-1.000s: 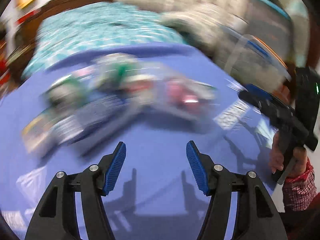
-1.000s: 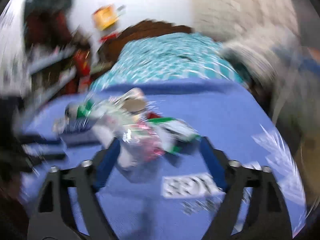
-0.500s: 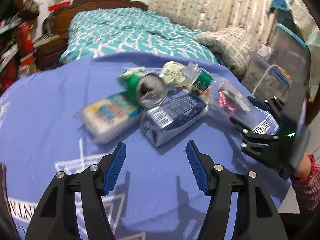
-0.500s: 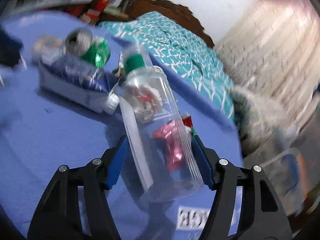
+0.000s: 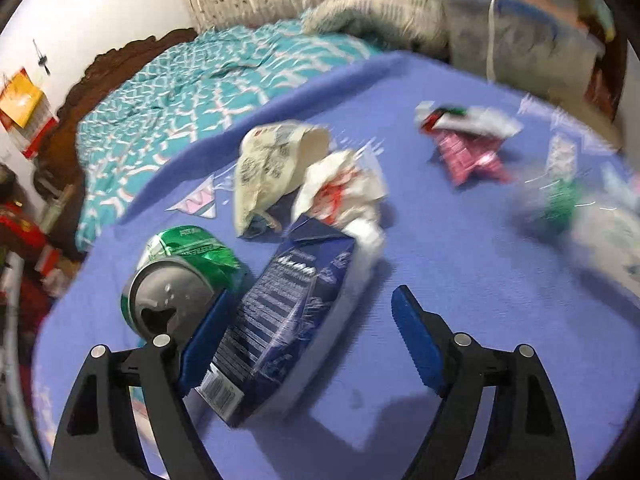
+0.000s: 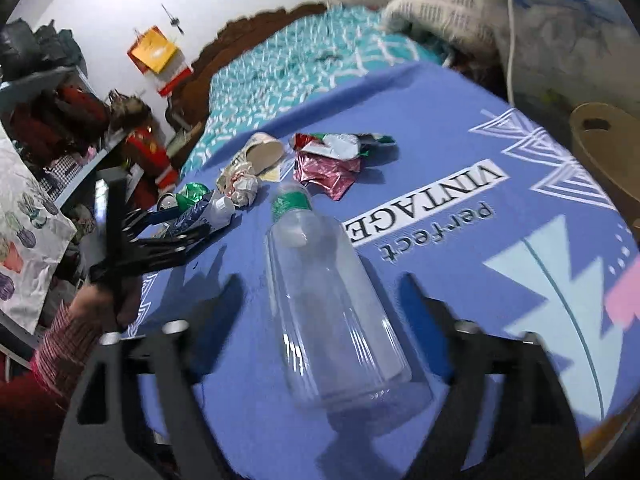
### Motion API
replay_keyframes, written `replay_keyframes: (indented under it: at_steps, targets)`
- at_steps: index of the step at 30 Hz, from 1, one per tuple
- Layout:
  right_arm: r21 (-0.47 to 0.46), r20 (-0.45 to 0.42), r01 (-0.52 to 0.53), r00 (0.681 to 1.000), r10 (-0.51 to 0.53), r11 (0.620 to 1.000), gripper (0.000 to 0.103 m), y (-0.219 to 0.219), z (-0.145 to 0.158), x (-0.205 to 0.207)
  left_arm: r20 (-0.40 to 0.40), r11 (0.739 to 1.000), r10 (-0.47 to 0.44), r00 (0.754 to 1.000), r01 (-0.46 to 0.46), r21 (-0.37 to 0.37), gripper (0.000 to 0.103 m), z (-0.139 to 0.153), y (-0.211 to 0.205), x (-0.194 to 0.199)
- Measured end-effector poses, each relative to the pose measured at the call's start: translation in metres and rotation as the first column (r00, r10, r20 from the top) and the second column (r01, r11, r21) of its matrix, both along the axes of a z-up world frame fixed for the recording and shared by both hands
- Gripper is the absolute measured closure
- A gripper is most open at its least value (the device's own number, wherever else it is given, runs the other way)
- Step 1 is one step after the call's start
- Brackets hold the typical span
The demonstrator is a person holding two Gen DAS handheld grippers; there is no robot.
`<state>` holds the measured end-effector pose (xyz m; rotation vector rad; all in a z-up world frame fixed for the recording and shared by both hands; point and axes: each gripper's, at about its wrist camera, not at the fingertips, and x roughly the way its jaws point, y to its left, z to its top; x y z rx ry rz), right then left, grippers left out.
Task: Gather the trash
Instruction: 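Grasp the clear plastic bottle with the right tool, then grasp the blue milk carton with the left tool while the right tool lifts the bottle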
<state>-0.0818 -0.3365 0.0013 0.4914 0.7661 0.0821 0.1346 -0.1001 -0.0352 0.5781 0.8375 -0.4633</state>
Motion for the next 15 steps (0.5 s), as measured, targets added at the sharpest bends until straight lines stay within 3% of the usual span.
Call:
replay_keyframes:
  at_steps: [4,6,7,8,11,15]
  targets:
    - [-0.116,0.025,-0.008,1.0,0.011,0.993,0.013,0.024,-0.006,-0.016,0.01,0.999,0.015,1.0,-0.016,0.038,0.024,-0.007,0.002,0.002]
    - [-0.188,0.02,-0.018,1.0,0.022,0.982,0.012,0.036,-0.014,-0.014,0.039,0.998,0.017,0.999,-0.02,0.065,0.034,-0.007,0.003,-0.002]
    - [-0.221,0.022,-0.035,0.999,0.041,0.975,0.011,0.043,-0.018,-0.013,0.062,0.996,0.016,0.998,-0.021,0.081,0.045,-0.005,0.004,-0.005]
    - [-0.236,0.027,-0.043,0.998,0.051,0.971,0.009,0.046,-0.019,-0.013,0.065,0.996,0.014,0.998,-0.02,0.09,0.047,-0.004,0.006,-0.007]
    - [-0.265,0.024,-0.076,0.996,0.086,0.961,0.009,0.059,-0.023,-0.011,0.051,0.997,0.02,0.999,-0.024,0.073,0.052,0.001,0.012,-0.009]
    - [-0.339,0.022,-0.125,0.99,0.14,0.933,0.009,0.084,-0.027,-0.011,-0.01,0.999,0.041,0.999,-0.041,-0.005,0.052,0.009,0.021,-0.011]
